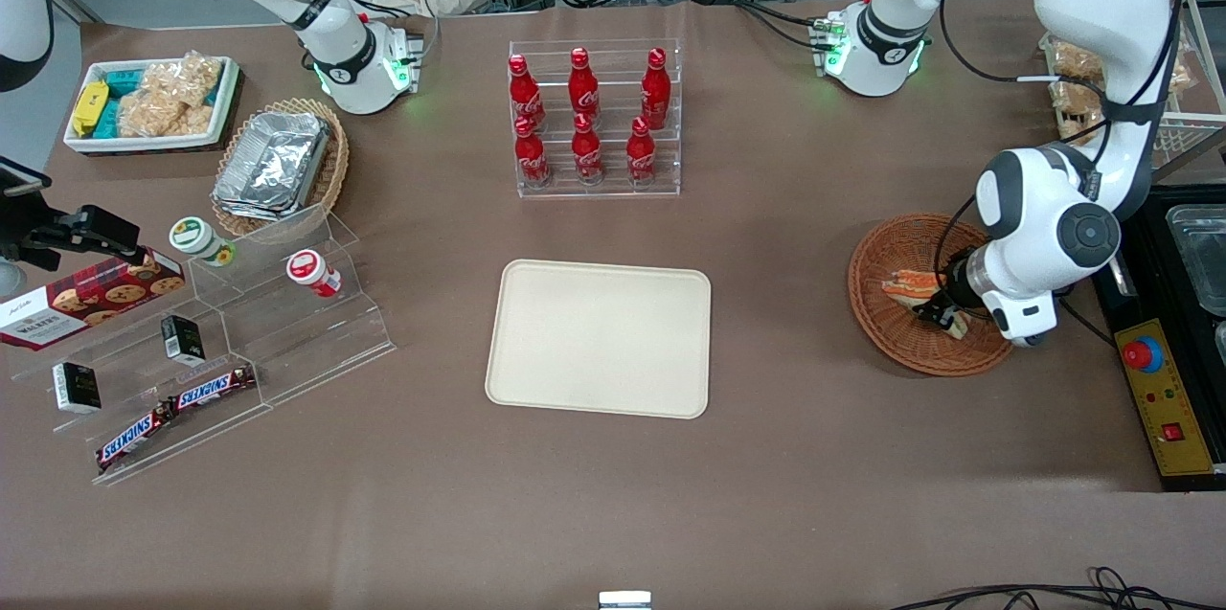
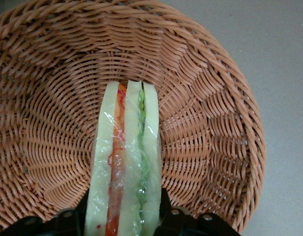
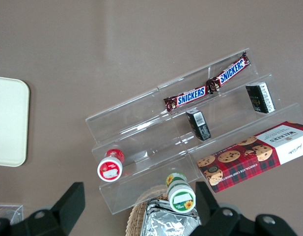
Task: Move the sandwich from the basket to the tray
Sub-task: 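Lower the left gripper onto the sandwich wedge in the basket and grasp it, then lift the sandwich with the left gripper and carry it over the cream tray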
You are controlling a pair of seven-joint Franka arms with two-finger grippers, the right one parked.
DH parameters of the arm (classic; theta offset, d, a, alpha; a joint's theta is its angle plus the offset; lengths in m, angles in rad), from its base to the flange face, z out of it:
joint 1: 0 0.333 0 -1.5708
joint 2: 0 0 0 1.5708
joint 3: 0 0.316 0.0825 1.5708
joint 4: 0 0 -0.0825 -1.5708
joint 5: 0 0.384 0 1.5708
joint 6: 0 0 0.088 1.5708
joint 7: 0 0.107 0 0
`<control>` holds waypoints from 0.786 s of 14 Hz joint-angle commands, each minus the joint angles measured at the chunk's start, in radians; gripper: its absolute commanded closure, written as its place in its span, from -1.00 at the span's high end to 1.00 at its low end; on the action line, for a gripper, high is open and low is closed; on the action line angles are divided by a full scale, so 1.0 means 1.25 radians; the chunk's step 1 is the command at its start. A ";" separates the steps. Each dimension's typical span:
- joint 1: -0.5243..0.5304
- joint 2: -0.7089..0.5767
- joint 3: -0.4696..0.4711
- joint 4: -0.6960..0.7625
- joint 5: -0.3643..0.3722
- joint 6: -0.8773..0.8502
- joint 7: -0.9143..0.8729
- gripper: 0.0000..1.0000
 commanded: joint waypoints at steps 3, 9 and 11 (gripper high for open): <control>-0.007 -0.121 -0.011 0.036 0.000 -0.148 0.003 -1.00; -0.020 -0.150 -0.240 0.185 0.000 -0.330 0.038 -1.00; -0.020 -0.138 -0.325 0.187 0.002 -0.290 0.134 -1.00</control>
